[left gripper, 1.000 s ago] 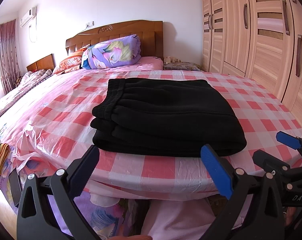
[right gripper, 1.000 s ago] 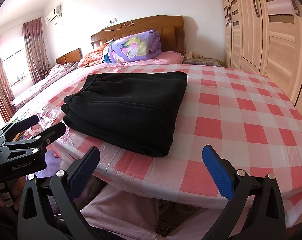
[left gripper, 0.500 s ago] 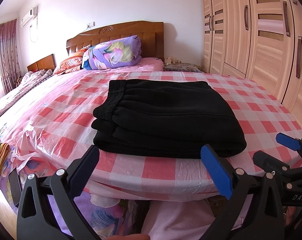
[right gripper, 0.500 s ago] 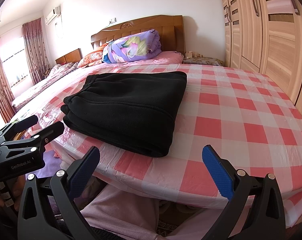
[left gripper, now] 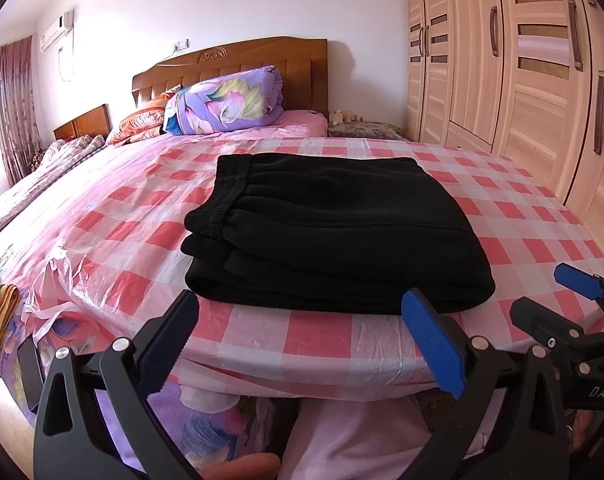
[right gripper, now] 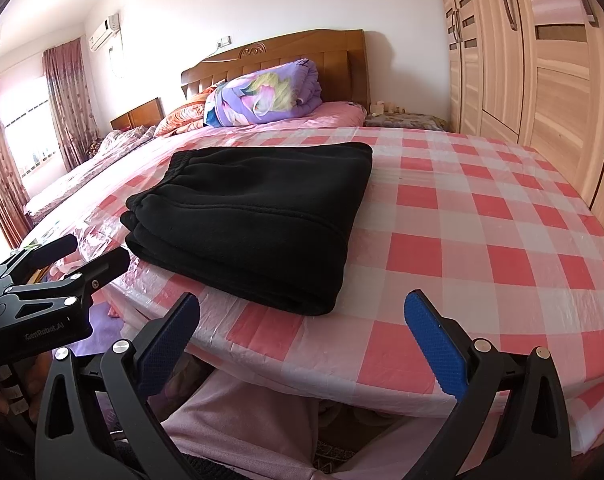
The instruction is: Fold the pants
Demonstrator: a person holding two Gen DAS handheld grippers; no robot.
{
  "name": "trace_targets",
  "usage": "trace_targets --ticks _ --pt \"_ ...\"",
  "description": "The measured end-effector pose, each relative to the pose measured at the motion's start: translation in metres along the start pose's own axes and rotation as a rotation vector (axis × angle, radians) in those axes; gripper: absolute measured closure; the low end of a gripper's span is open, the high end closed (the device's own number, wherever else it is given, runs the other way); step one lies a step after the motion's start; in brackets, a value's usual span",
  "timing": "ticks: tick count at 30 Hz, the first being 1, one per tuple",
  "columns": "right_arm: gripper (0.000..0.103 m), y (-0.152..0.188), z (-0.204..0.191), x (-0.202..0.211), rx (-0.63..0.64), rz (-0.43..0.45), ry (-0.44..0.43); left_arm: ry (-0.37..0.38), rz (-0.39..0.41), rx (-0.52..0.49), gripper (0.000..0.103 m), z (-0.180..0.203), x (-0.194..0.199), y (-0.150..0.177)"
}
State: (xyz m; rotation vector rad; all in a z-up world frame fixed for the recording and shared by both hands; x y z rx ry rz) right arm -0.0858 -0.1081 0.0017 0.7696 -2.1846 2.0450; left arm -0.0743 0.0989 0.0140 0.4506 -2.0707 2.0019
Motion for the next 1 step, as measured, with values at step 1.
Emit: trace_targets --ticks 1 --pt "0.004 -0.0006 0.0009 -0.0001 0.000 0.000 0.000 -0.002 0.001 -0.001 0.002 0.0002 0.0003 -0.0001"
Point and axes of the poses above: each gripper's, at about its wrist camera, not at the fingertips, and x roughly against the way its jaws point, z to its right, y to its underside, the point moved 1 cm from there along -x, roughly the way its jaws point, and after that the axes turned 14 degrees about z, right-handed, at the moved point
